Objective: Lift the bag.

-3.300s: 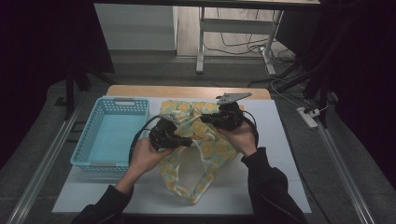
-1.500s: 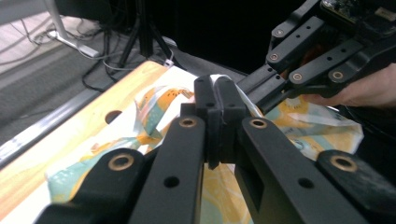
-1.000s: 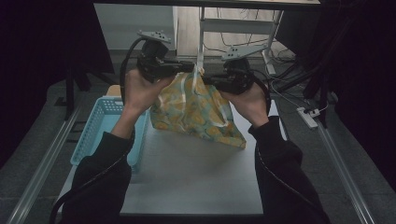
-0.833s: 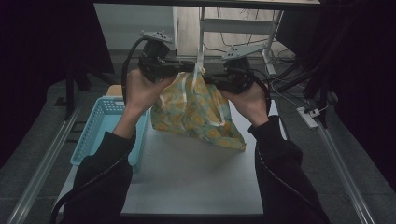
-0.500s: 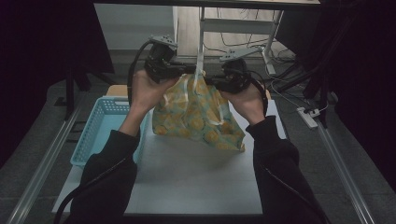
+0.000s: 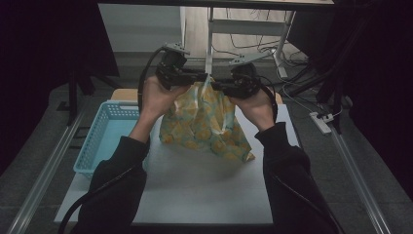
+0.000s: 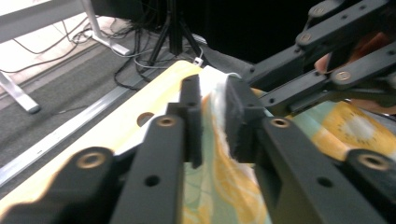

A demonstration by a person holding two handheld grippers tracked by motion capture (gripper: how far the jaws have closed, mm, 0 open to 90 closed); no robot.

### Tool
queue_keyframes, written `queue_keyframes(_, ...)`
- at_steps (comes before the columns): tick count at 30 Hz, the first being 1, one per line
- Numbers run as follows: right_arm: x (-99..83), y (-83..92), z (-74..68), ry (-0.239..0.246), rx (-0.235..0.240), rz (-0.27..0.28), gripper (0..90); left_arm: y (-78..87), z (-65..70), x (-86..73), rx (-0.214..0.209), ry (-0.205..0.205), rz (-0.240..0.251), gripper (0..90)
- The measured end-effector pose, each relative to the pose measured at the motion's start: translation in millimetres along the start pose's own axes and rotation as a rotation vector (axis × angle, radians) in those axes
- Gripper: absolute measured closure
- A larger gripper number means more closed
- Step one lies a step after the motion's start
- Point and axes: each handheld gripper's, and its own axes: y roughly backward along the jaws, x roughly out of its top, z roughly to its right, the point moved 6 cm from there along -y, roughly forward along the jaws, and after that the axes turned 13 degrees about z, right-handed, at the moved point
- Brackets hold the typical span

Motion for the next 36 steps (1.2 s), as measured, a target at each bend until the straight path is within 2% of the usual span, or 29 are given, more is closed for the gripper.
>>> queue_keyframes(8, -6.2, 3.9, 3.7, -0.027, -0.003, 0.01, 63.6, -4.8, -4.8, -11.1, -0.011, 0.005, 0.006, 45.2)
queue_keyframes(12, -8.7, 6.7, 5.1, -0.049, -0.006, 0.021, 56.1, -4.6, -5.9, -14.8, -0.023, 0.01, 0.011, 34.0)
queue_keyframes(15, -11.2, 7.8, 5.5, -0.061, -0.006, 0.009, 50.8, -2.3, -6.4, -15.2, -0.033, 0.02, 0.009, 27.3)
queue_keyframes(21, -13.6, 10.7, 5.1, -0.054, -0.018, -0.002, 47.7, 6.7, -5.5, -15.5, -0.081, 0.062, 0.002, 20.4)
queue_keyframes(29, -20.6, 15.9, 5.5, -0.059, -0.018, -0.016, 43.8, 19.0, -4.3, -29.8, -0.081, 0.069, -0.032, 11.8)
queue_keyframes(36, -31.2, 25.0, 2.9, -0.076, -0.016, -0.018, 34.8, 31.0, -4.3, -51.5, -0.079, 0.073, -0.04, 5.2)
